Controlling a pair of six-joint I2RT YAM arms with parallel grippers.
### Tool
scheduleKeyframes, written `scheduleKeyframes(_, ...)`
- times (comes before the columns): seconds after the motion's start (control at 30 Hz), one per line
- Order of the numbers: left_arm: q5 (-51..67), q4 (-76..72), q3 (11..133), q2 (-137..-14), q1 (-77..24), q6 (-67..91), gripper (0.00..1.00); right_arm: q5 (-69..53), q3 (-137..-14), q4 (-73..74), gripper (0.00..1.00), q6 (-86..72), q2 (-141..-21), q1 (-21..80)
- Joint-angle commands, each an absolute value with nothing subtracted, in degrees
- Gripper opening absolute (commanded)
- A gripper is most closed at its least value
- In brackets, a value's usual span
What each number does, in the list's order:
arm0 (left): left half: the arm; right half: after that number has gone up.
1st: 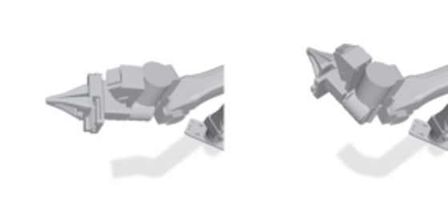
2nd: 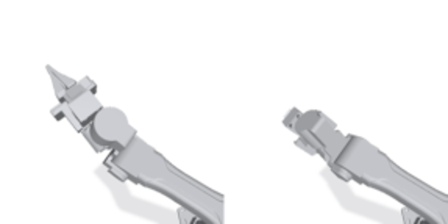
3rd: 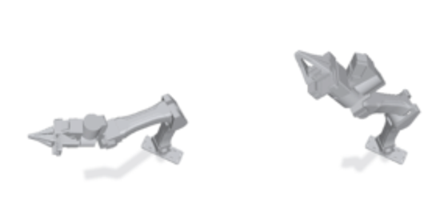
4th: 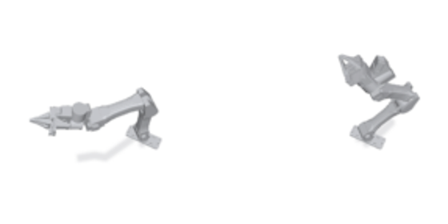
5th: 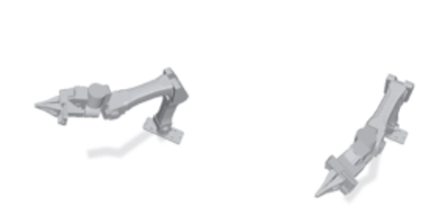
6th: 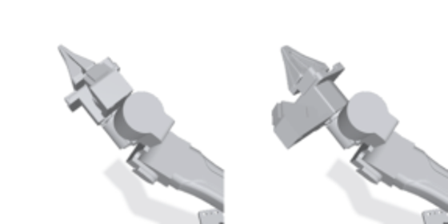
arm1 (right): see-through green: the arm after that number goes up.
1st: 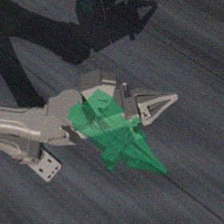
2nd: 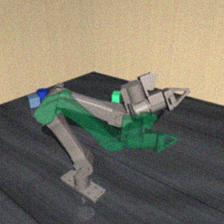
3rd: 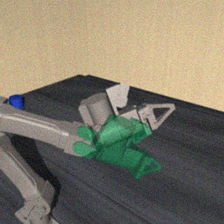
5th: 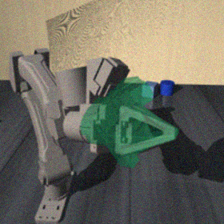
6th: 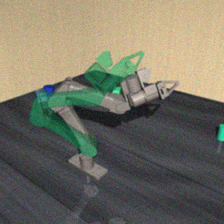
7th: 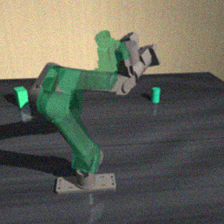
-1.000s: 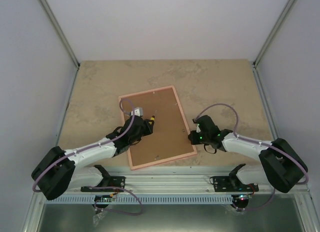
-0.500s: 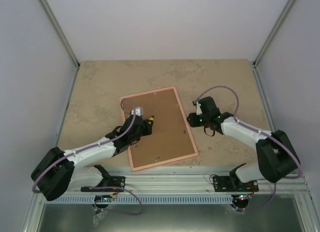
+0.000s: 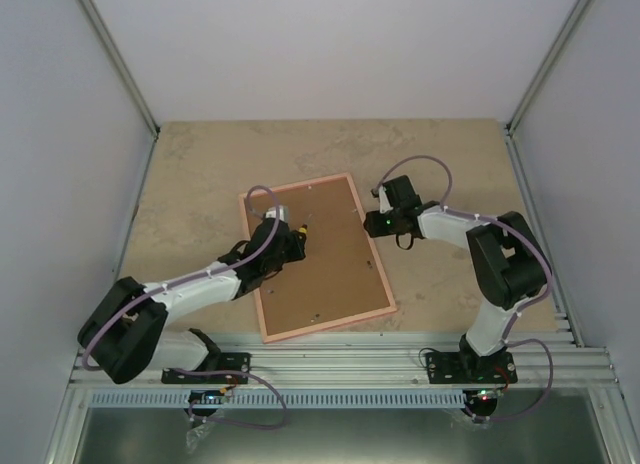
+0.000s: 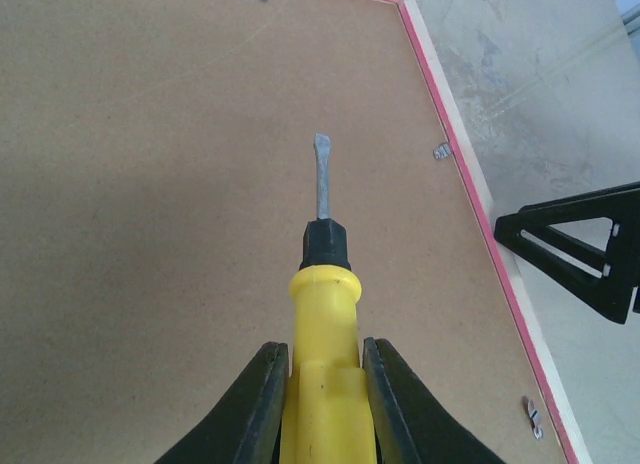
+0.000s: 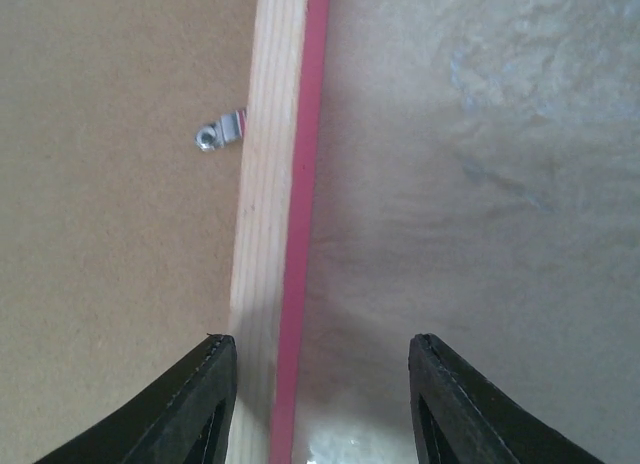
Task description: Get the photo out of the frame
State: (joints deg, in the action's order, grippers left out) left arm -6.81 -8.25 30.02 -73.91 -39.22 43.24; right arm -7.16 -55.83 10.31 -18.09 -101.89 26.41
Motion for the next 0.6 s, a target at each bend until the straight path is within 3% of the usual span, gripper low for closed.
scheduleKeyframes(0.0, -5.76, -10.43, 33.07, -75.70, -38.76, 40.75, 0.00, -8.64, -57.56, 8.14, 0.49, -16.25, -103.73, 26.28)
scheduleKeyframes(0.57, 2.63, -10.93, 39.98, -86.09, -38.76, 35.34, 0.00, -14.18, -57.30, 5.69, 0.40, -14.42, -105.82, 27.10)
